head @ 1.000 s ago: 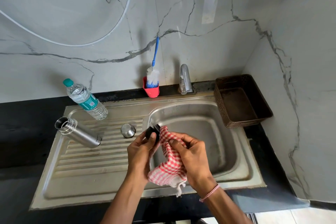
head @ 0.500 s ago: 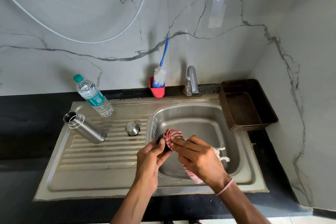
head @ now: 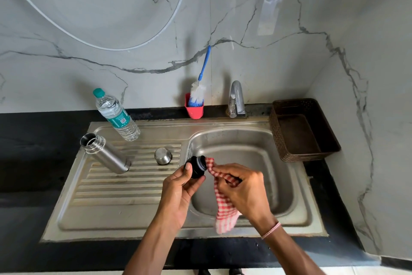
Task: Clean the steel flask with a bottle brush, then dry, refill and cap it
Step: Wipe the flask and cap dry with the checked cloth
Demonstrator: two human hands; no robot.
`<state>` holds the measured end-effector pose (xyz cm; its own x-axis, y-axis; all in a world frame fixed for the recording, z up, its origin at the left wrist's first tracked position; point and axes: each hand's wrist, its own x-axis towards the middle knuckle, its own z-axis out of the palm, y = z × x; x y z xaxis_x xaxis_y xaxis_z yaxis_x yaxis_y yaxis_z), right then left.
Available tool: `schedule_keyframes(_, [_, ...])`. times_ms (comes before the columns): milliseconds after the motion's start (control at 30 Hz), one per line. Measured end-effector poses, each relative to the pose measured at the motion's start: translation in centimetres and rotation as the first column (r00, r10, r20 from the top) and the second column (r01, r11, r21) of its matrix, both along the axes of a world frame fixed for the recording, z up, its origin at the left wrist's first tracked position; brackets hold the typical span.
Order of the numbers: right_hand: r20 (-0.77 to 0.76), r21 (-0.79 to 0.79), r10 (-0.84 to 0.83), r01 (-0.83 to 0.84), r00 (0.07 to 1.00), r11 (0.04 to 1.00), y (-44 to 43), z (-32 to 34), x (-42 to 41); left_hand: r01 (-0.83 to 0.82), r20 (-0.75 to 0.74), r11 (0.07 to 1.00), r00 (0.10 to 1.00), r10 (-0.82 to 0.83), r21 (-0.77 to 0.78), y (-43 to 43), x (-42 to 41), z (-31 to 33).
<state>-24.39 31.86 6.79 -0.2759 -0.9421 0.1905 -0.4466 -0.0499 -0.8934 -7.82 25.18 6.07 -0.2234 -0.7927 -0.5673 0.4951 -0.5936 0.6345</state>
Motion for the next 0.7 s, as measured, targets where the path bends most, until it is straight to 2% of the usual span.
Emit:
schedule_keyframes(67, [-0.034, 0.015, -0.035, 0.035, 0.999, 0.999, 0.1, -0.1, -0.8, -0.010, -0.006, 1.000, 1.000, 0.010, 0.002, -0.2, 0.4, -0.2])
schedule_keyframes(200, [0.037, -0.030, -0.190, 0.191, 0.981, 0.981, -0.7, 0.2, -0.6, 0.063, 0.080, 0.993, 0.995, -0.055, -0.104, -0.4, 0.1, -0.2])
schedule_keyframes(267, [0.019, -0.038, -0.144, 0.145, 0.989, 0.989, -1.1, 0.2, 0.4, 0.116, 0.143, 0.982, 0.985, -0.094, -0.152, -0.3, -0.1, -0.2])
schedule_keyframes(433, [-0.065, 0.108, -0.030, 0.037, 0.997, 0.993, -0.5, -2.1, 1.0, 0.097, 0.240, 0.982, 0.969, -0.057, -0.160, -0.3, 2.0, -1.3])
schedule_keyframes(500, [-0.064, 0.144, -0.043, 0.052, 0.997, 0.988, -0.1, -2.9, 1.1, 0.134, 0.369, 0.970, 0.928, -0.051, -0.204, -0.2, 2.9, -1.9])
schedule_keyframes(567, [-0.027, 0.176, -0.073, 0.077, 0.997, 0.981, 0.2, -3.4, 1.5, 0.240, 0.616, 0.932, 0.787, -0.024, -0.271, -0.3, 4.3, -3.3])
schedule_keyframes(633, [-0.012, 0.208, -0.087, 0.087, 0.996, 0.974, 0.2, -3.9, 2.0, 0.367, 0.825, 0.880, 0.563, 0.046, -0.300, -0.7, 6.6, -5.2])
schedule_keyframes(700, [-0.013, 0.231, -0.088, 0.089, 0.996, 0.969, -0.2, -4.4, 2.4, 0.463, 0.940, 0.850, 0.327, 0.100, -0.252, -1.3, 9.2, -7.1])
